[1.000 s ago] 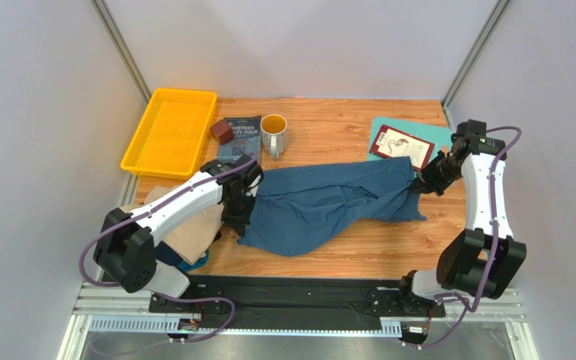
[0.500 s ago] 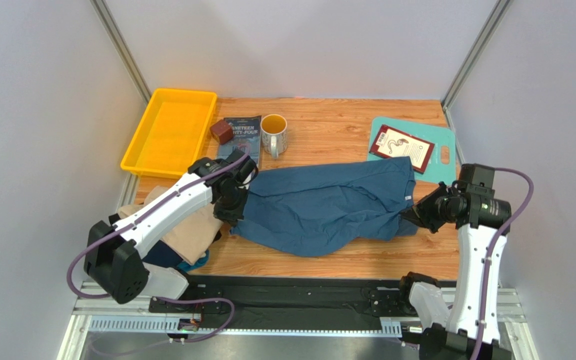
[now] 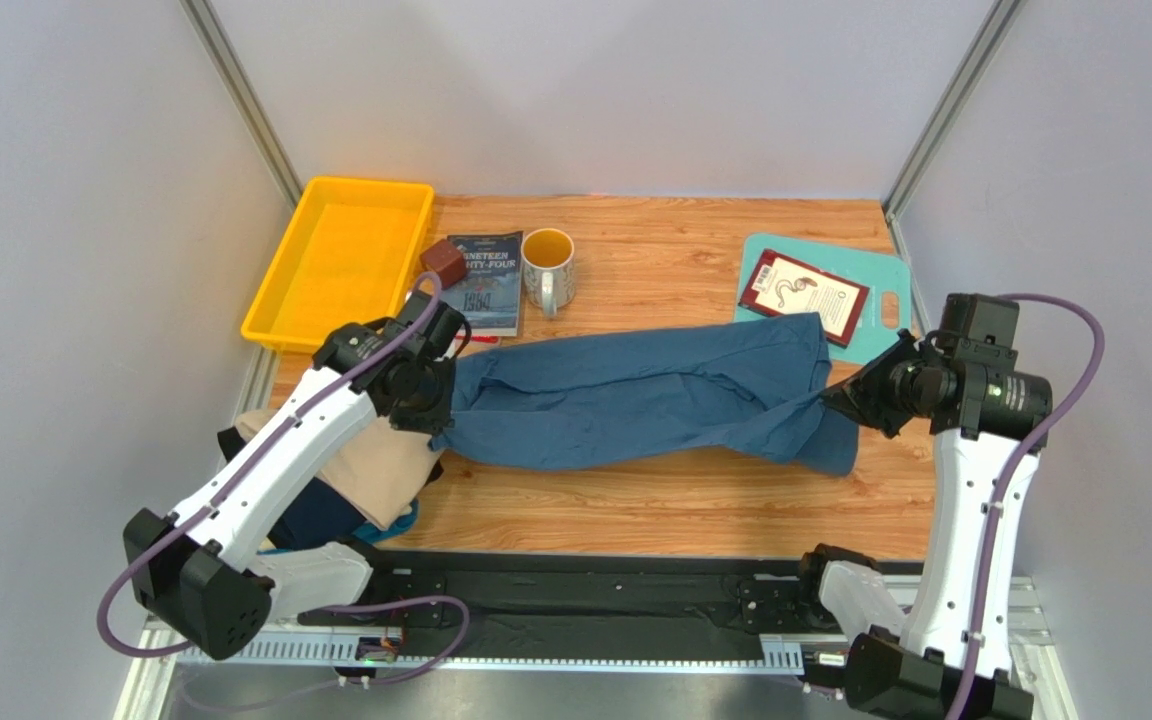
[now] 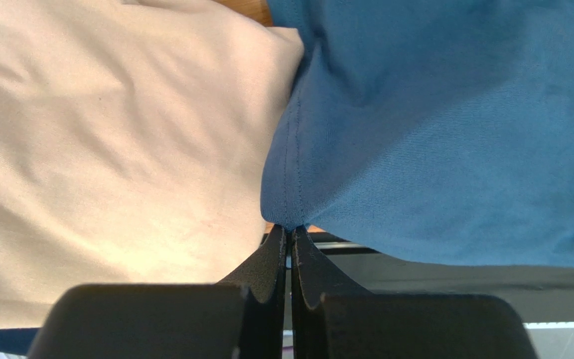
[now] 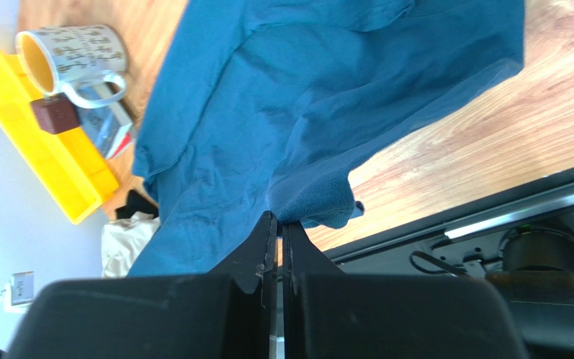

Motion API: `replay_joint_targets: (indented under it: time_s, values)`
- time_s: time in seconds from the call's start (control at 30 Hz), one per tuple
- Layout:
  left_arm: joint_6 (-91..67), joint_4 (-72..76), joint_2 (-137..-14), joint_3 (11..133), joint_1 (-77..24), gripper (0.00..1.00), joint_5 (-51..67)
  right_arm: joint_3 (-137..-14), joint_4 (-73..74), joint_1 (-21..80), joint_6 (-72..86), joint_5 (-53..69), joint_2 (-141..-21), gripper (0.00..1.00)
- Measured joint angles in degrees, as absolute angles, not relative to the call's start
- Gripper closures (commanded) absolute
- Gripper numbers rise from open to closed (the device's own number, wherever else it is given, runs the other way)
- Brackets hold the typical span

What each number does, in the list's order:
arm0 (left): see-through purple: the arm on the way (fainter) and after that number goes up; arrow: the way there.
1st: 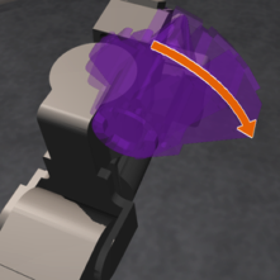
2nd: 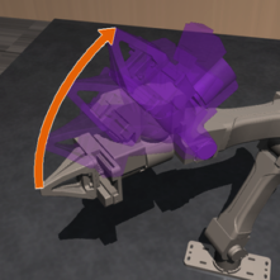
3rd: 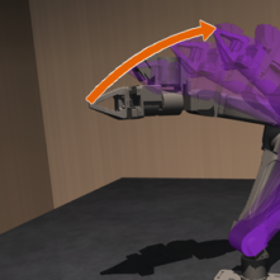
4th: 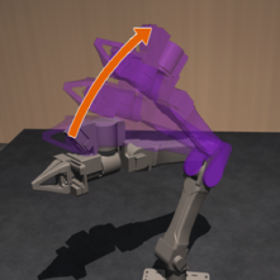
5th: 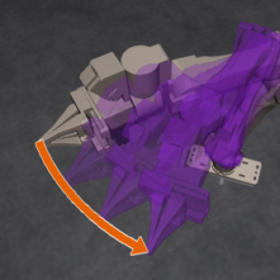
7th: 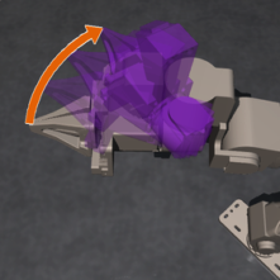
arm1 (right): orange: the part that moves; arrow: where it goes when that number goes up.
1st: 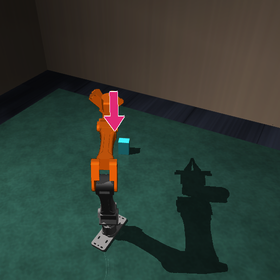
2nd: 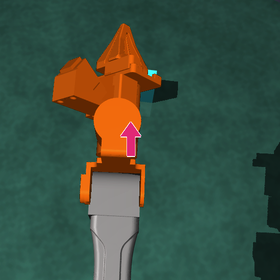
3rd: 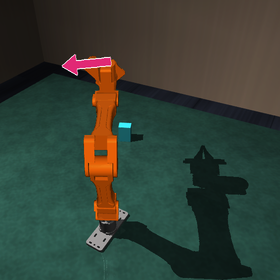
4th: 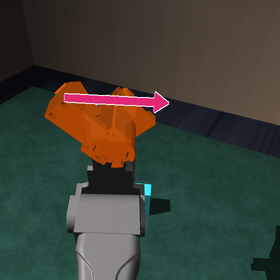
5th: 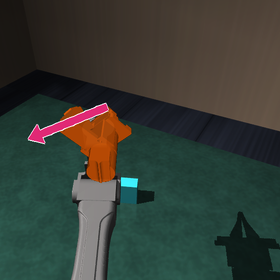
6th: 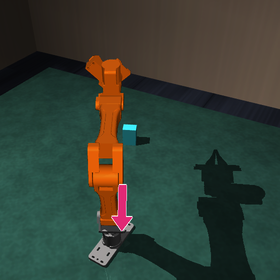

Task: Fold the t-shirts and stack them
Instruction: Grap the side of the flattened tshirt closest away from the robot with both arms

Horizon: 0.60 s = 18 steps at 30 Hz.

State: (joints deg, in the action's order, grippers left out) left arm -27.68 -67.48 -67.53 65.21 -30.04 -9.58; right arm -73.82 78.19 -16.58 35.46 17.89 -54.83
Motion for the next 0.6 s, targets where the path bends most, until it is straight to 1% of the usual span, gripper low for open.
replay_joint_targets:
  time_s: [0.1, 0.2, 0.33, 0.5, 0.6]
  values:
    - [-26.4, -67.5, -70.8, 66.4, -28.6, 1.0, -8.9, -74.9, 78.3, -16.6, 34.3, 17.2, -59.4, 1.0]
    - [-24.2, -67.4, -77.3, 69.3, -27.5, 1.0, -7.6, -76.9, 78.2, -16.6, 34.2, 16.6, -66.1, 1.0]
    - [-21.2, -66.9, -84.1, 72.3, -27.2, 1.0, -3.2, -81.5, 78.1, -16.6, 34.3, 14.5, -71.9, 1.0]
    - [-19.0, -67.2, -83.2, 71.9, -27.2, 1.0, 5.0, -90.2, 77.9, -16.6, 34.2, 11.9, -72.0, 1.0]
    - [-18.8, -68.1, -81.0, 69.6, -27.2, 1.0, 9.1, -90.9, 77.7, -16.6, 34.2, 11.9, -70.7, 1.0]
